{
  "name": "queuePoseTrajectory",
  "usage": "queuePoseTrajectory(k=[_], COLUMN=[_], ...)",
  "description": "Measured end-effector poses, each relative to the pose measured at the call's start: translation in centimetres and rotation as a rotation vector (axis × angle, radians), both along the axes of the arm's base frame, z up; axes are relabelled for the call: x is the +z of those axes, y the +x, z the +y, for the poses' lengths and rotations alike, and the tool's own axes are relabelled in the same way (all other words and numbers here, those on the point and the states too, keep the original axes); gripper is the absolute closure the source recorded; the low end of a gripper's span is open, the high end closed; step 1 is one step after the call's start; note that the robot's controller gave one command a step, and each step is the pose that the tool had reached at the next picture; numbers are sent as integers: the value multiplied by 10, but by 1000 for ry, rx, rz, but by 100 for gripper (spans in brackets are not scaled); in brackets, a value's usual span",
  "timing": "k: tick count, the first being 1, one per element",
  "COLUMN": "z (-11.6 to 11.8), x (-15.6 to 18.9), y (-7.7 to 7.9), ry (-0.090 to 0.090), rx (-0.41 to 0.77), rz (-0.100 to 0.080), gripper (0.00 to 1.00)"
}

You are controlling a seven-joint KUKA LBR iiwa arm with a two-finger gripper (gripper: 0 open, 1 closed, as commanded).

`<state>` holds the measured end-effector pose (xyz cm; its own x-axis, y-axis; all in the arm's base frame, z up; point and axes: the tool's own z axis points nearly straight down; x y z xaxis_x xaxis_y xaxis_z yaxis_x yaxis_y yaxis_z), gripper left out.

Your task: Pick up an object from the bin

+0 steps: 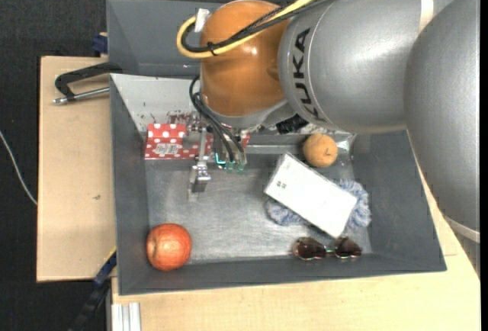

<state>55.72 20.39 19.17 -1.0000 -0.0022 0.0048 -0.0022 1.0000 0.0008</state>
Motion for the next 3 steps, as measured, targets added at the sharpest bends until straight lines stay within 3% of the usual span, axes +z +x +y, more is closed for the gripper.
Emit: queuePoseTrajectory(k=[1, 2, 3], z=[-1, -3, -4], x=[3, -32, -68], y=[2, 20, 25], ry=[1, 4, 1], rx=[-1, -58, -90], rz=[-6, -13, -8], gripper=[0, 0, 0])
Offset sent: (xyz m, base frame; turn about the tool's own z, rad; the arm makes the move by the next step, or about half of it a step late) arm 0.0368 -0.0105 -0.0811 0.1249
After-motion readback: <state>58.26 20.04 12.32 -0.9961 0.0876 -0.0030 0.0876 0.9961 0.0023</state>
